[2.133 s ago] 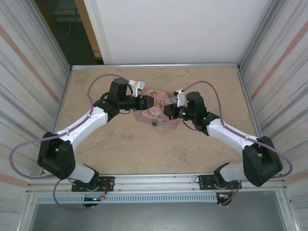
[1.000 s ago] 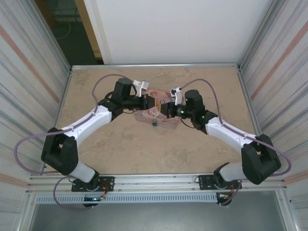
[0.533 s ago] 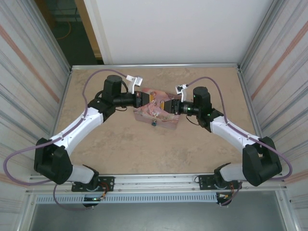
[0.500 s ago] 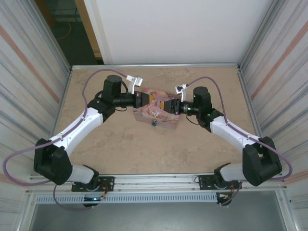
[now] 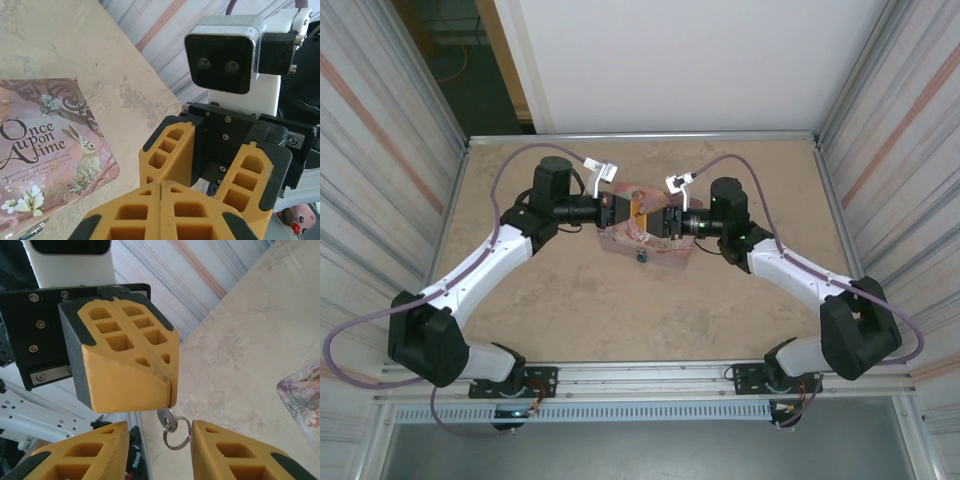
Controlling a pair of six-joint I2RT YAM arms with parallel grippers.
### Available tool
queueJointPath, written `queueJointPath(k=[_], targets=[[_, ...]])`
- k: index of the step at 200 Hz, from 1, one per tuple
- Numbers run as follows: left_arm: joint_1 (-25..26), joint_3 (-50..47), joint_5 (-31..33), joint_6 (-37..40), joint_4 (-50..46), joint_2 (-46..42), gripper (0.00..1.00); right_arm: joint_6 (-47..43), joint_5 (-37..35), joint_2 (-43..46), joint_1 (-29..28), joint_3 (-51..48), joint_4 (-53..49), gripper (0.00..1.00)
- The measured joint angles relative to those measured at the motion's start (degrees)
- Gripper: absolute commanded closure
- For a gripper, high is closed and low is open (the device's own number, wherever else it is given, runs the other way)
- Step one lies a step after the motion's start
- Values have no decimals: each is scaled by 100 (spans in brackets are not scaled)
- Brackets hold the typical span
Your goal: Unlock a padlock with a key
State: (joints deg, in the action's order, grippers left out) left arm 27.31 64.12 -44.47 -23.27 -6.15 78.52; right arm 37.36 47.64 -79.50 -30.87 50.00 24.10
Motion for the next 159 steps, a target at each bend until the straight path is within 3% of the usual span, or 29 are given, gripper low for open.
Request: queueJointPath(k=[40, 85, 94, 118, 159], targets=[[0, 0, -15, 11, 0, 0, 100, 24, -11, -105, -42, 48, 31, 78], [-24, -2, -42, 15, 2, -9, 100, 94, -109, -109, -39, 48, 22, 100], [-26, -2, -48, 15, 0, -9, 100, 101, -133, -109, -39, 52, 9, 100], [-28, -7, -39, 13, 0, -11, 90, 74, -162, -109, -39, 52, -37, 100], [-26, -11, 39, 11, 0, -85, 61, -140, -426, -61, -28, 44, -407, 100]])
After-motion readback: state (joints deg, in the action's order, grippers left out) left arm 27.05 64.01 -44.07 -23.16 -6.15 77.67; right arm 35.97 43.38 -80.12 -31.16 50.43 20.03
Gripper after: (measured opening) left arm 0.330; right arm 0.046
